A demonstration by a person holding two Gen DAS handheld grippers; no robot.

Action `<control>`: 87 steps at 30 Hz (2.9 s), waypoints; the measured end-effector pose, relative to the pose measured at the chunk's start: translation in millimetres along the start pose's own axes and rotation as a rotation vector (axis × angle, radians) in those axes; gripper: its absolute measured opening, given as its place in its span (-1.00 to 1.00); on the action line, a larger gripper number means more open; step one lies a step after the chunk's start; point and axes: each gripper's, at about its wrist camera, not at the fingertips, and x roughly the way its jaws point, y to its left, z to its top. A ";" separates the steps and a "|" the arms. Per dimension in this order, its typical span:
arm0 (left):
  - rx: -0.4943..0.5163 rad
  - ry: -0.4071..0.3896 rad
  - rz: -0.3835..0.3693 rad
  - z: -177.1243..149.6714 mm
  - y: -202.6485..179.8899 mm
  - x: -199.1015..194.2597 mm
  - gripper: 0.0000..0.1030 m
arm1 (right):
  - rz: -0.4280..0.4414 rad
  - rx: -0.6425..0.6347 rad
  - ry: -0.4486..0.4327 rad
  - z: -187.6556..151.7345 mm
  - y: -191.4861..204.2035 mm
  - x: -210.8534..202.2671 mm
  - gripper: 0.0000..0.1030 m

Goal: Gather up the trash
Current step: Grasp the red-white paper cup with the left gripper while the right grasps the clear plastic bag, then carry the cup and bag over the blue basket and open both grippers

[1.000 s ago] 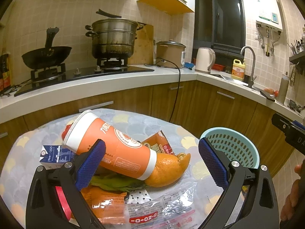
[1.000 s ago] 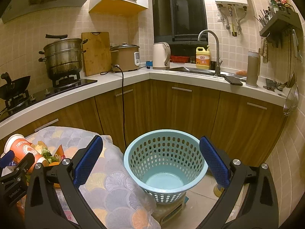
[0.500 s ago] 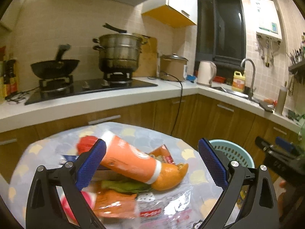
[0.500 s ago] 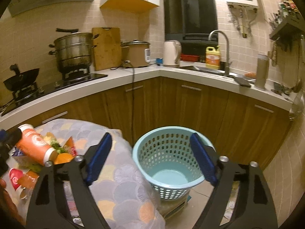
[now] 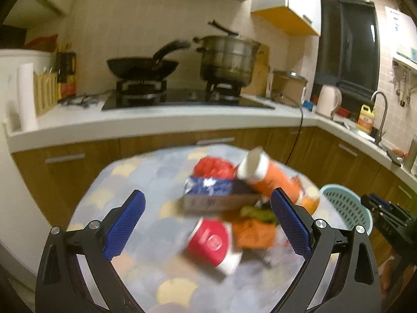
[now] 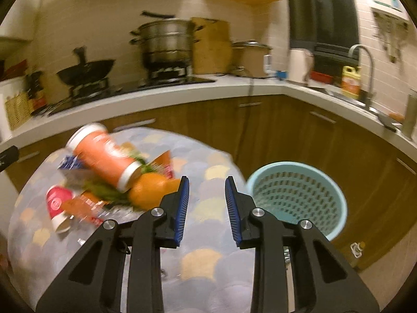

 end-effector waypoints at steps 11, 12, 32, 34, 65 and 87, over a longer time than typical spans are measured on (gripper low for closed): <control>-0.020 0.183 -0.065 -27.9 18.1 39.2 0.79 | 0.035 -0.039 0.059 -10.7 10.7 9.4 0.17; -0.002 0.197 -0.079 -32.3 14.7 40.9 0.80 | 0.036 -0.043 0.064 -11.2 10.3 10.4 0.18; 0.284 0.374 -0.085 -57.9 -12.0 95.5 0.81 | 0.104 -0.019 0.183 -24.3 12.5 39.8 0.37; 0.311 0.380 -0.082 -61.4 -16.9 95.5 0.81 | 0.116 -0.013 0.210 -27.3 12.3 47.1 0.47; 0.142 0.255 -0.061 -44.4 1.6 43.1 0.41 | 0.329 0.042 0.299 -36.4 11.2 66.0 -0.85; 0.234 0.091 -0.233 -2.0 -86.6 16.3 0.41 | 0.146 0.030 0.075 17.5 -39.6 7.5 -0.88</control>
